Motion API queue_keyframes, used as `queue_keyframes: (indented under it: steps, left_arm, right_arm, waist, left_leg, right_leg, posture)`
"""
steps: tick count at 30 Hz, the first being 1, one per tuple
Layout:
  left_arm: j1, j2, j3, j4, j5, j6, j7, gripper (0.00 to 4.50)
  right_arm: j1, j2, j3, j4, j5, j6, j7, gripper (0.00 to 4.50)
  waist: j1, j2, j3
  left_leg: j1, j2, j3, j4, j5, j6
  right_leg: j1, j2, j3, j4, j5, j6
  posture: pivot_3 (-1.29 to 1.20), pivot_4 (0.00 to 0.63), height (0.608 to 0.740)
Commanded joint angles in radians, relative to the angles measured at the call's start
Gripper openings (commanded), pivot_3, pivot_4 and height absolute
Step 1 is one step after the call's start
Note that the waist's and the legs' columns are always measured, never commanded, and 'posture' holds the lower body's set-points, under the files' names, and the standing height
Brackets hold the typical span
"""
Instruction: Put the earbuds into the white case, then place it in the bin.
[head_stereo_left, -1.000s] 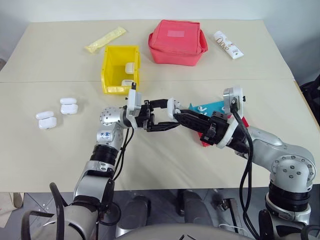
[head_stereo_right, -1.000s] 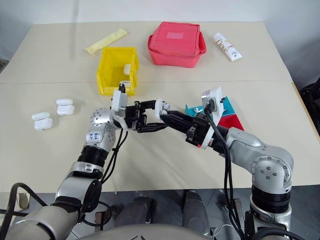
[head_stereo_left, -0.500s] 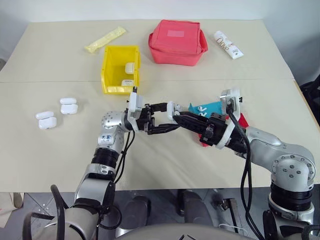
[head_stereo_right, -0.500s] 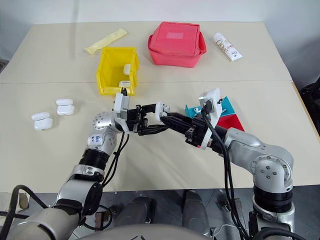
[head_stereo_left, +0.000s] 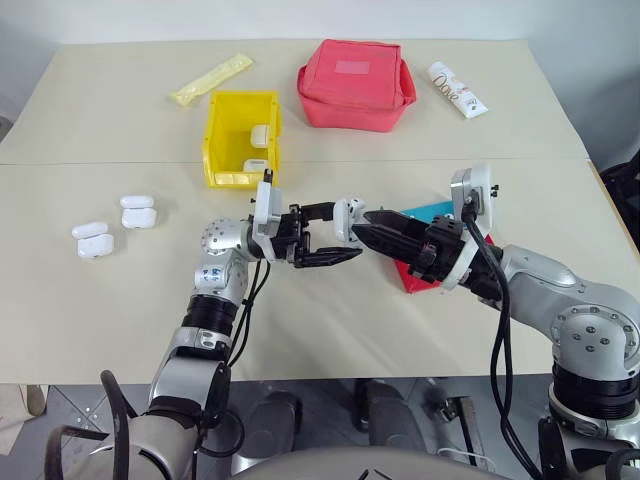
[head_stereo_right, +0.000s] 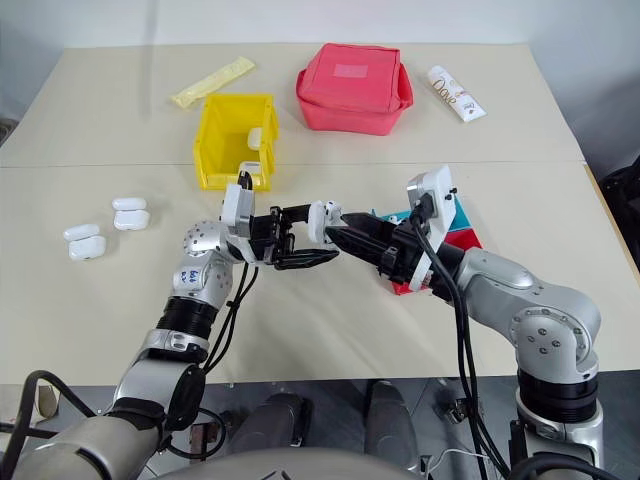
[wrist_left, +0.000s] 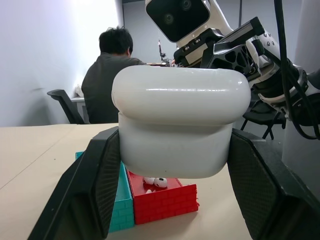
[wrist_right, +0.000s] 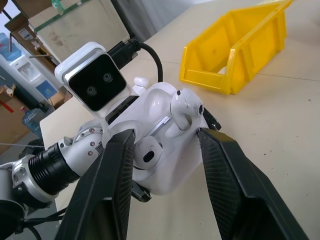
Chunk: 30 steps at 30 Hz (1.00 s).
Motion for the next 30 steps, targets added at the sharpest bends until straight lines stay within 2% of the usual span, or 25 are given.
queue_keyframes:
  steps: [1, 17, 30]
  left_arm:
    - [-0.03, -0.013, -0.002, -0.06, -0.037, -0.017, -0.022, 2.78]
    - [-0.062, 0.003, 0.02, 0.013, -0.028, -0.047, -0.036, 2.78]
    - [-0.067, 0.003, 0.019, 0.041, -0.023, -0.069, -0.044, 2.78]
  right_arm:
    - [0.011, -0.023, 0.0, -0.024, 0.015, 0.012, -0.005, 2.06]
    - [-0.012, -0.109, -0.046, -0.025, 0.05, -0.011, 0.007, 2.06]
    - [-0.032, -0.11, -0.063, -0.014, 0.068, -0.02, -0.013, 2.06]
  waist:
    - [0.0, 0.0, 0.0]
    - [0.0, 0.0, 0.0]
    - [0.001, 0.0, 0.0]
  left_leg:
    - [0.0, 0.0, 0.0, 0.0, 0.0, 0.0]
    - [0.0, 0.0, 0.0, 0.0, 0.0, 0.0]
    - [0.0, 0.0, 0.0, 0.0, 0.0, 0.0]
  right_leg:
    - [0.0, 0.0, 0.0, 0.0, 0.0, 0.0]
    - [0.0, 0.0, 0.0, -0.001, 0.0, 0.0]
    - [0.0, 0.0, 0.0, -0.001, 0.0, 0.0]
  posture:
    - [0.0, 0.15, 0.74]
    - [0.0, 0.15, 0.74]
    - [0.0, 0.15, 0.74]
